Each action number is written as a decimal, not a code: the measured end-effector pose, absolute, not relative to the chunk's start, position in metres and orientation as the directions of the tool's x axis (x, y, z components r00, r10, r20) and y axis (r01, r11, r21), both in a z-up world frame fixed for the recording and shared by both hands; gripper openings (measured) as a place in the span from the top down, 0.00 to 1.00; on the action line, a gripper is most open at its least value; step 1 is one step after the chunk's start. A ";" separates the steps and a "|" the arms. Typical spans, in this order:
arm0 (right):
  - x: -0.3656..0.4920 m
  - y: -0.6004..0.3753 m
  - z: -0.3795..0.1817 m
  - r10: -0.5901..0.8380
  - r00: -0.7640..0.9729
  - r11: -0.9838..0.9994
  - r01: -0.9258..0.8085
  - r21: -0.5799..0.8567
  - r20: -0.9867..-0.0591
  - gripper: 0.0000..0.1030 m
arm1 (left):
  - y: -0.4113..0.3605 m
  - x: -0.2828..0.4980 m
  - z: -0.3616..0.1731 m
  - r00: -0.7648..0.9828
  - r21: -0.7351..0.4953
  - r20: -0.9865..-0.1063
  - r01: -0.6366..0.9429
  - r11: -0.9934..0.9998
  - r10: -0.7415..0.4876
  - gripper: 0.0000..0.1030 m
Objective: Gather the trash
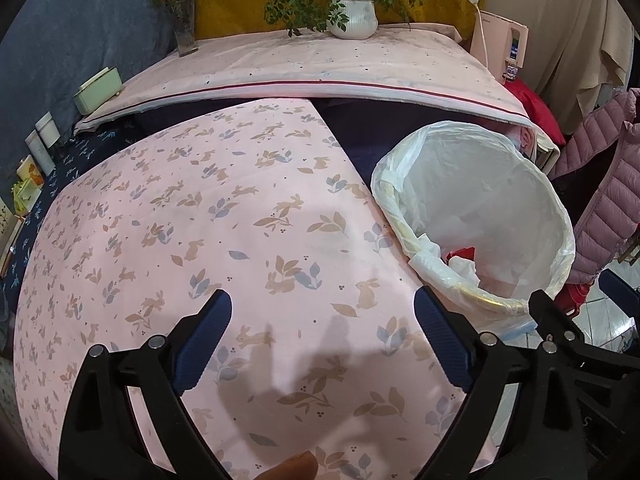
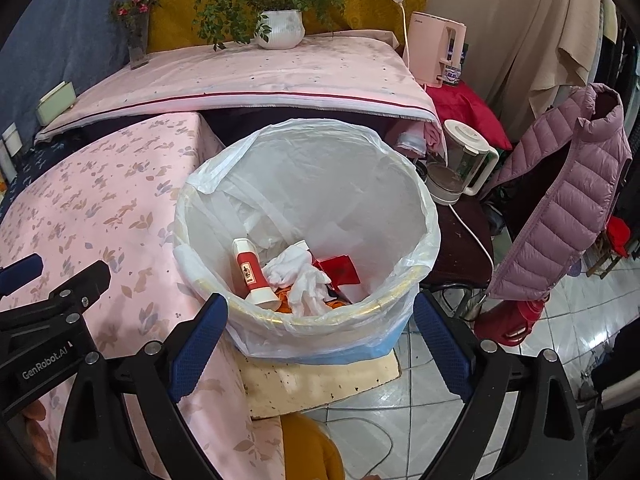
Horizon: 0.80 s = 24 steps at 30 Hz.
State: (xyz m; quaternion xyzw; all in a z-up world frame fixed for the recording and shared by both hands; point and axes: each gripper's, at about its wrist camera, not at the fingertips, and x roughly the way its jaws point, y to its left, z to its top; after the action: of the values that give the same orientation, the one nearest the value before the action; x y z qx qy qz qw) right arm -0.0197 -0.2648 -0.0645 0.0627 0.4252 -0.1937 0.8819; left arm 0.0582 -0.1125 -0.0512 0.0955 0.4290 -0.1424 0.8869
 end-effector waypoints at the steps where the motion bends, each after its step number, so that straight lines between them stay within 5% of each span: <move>1: -0.021 -0.265 -0.065 -0.290 0.563 0.916 0.396 -0.055 -0.774 0.13 | -0.113 0.058 -0.051 0.591 0.048 -0.789 0.335 0.941 -0.170 0.13; 24: -0.031 -0.267 -0.064 -0.283 0.568 0.915 0.401 -0.040 -0.772 0.13 | -0.118 0.053 -0.050 0.599 0.056 -0.783 0.340 0.939 -0.170 0.10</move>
State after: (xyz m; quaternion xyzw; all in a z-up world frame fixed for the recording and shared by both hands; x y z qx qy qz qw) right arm -0.0311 -0.2671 -0.0642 0.0701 0.4221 -0.1938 0.8828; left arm 0.0527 -0.1175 -0.0497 0.0998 0.4242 -0.1435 0.8885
